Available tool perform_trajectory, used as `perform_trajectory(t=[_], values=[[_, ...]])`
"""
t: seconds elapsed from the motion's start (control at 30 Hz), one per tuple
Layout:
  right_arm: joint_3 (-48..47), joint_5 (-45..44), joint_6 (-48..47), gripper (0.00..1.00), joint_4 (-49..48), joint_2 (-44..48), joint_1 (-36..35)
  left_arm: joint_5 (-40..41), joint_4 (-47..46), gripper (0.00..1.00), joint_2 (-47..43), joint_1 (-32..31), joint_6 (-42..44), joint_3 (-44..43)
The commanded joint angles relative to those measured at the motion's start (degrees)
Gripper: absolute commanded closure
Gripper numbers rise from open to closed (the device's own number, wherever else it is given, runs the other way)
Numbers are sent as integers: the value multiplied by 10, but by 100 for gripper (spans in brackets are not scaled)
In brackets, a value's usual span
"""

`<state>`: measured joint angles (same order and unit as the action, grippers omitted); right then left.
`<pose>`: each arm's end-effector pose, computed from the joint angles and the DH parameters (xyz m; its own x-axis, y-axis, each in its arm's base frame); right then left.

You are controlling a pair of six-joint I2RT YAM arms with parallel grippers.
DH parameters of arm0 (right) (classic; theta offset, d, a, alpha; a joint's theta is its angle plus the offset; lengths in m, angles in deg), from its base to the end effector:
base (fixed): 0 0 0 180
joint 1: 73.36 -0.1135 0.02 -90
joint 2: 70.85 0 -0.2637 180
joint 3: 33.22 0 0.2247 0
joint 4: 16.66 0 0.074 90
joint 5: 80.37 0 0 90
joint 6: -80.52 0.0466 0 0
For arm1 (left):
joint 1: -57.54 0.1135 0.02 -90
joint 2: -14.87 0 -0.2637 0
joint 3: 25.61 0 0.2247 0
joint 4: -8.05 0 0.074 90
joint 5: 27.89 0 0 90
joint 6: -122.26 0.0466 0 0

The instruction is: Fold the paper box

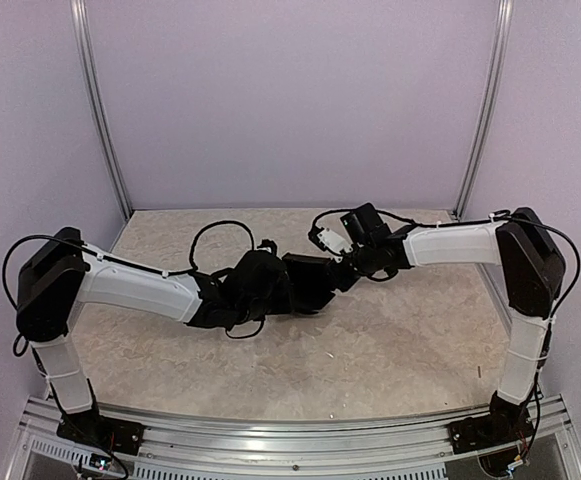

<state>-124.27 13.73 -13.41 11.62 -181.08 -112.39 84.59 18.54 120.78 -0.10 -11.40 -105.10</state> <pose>0.3124 0.2575 0.1983 -0.5254 -0.5139 -0.6781 -0.7033 0.7108 0.0062 0.2223 -0.3175 0.1968 -0.6584 -0.1527 -0.7370 0.2244 0.8948 -0.3859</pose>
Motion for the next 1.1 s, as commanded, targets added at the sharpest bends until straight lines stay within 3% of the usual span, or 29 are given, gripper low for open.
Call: perform_trajectory(t=[0.0, 0.1, 0.3, 0.5, 0.67, 0.77, 0.87, 1.0, 1.07], values=[[37, 109, -73, 97, -7, 41, 3, 49, -7, 61, -84, 6, 85, 64], [35, 194, -119, 96, 28, 64, 4, -1, -8, 53, -157, 42, 150, 94], [-16, 366, -214, 92, 189, 46, 3, -245, -11, 37, -237, 152, 212, 103], [-119, 428, -324, 91, 420, -62, -3, -474, -7, 34, -181, 206, 186, 86], [-157, 414, -326, 90, 476, -119, -4, -598, -48, 35, -118, 194, 167, 91], [-168, 390, -303, 90, 475, -136, -4, -592, -42, 35, -103, 169, 194, 89], [-191, 402, -295, 88, 506, -167, -4, -510, -20, 38, -100, 149, 226, 86], [-219, 419, -291, 87, 539, -206, -4, -360, -86, 47, -130, 113, 301, 160], [-231, 412, -284, 87, 548, -221, -3, -335, -96, 47, -144, 102, 331, 171]])
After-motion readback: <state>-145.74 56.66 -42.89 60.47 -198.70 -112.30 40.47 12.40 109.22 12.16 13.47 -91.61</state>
